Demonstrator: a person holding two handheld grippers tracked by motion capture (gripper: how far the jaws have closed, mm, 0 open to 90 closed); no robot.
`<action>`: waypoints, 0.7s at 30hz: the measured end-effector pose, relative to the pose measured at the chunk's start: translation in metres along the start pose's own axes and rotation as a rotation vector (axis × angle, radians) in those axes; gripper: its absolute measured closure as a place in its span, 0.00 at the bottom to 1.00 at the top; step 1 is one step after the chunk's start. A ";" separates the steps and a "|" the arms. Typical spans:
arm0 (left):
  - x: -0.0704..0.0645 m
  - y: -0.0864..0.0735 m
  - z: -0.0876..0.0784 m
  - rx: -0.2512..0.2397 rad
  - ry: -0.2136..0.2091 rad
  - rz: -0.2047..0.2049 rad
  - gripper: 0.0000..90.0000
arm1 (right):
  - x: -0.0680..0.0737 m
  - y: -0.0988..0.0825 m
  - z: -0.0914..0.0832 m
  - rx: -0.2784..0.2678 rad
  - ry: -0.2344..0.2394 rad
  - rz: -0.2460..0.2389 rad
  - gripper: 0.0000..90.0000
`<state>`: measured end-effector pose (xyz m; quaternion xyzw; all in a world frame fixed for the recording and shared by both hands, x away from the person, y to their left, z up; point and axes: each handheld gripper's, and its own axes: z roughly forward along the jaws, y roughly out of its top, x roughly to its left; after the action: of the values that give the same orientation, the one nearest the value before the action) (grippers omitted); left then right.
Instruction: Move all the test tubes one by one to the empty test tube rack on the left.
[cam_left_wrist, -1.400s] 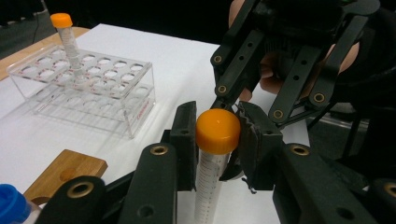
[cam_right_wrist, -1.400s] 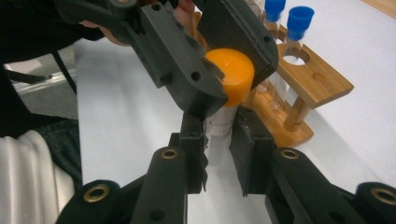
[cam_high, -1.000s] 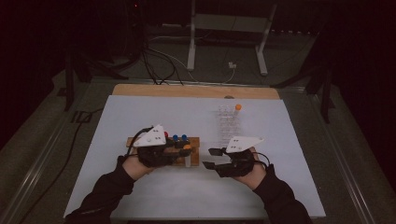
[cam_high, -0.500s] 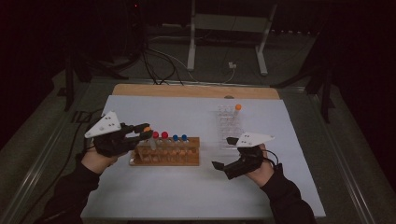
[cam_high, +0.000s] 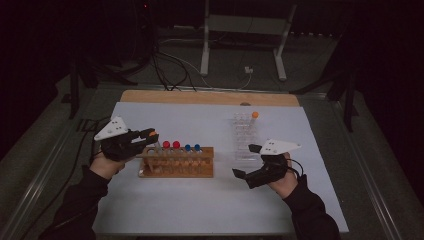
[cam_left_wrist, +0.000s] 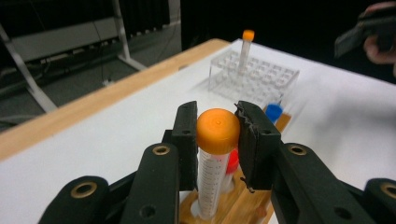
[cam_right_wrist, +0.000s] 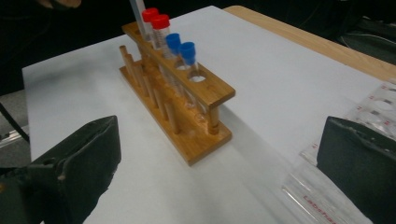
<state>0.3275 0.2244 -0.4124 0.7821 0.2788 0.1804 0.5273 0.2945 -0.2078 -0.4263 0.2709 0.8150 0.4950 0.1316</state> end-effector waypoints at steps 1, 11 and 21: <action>0.000 -0.004 0.003 0.010 0.001 -0.003 0.80 | -0.001 0.000 0.000 -0.002 0.001 0.002 0.00; 0.001 -0.026 0.021 0.074 -0.009 -0.002 0.80 | -0.006 -0.001 -0.004 -0.013 0.002 0.012 0.00; 0.001 -0.033 0.024 0.096 -0.008 0.001 0.79 | -0.010 0.000 -0.008 -0.027 -0.001 0.018 0.00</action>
<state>0.3340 0.2174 -0.4516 0.8074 0.2846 0.1641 0.4901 0.2988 -0.2193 -0.4227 0.2769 0.8057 0.5068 0.1312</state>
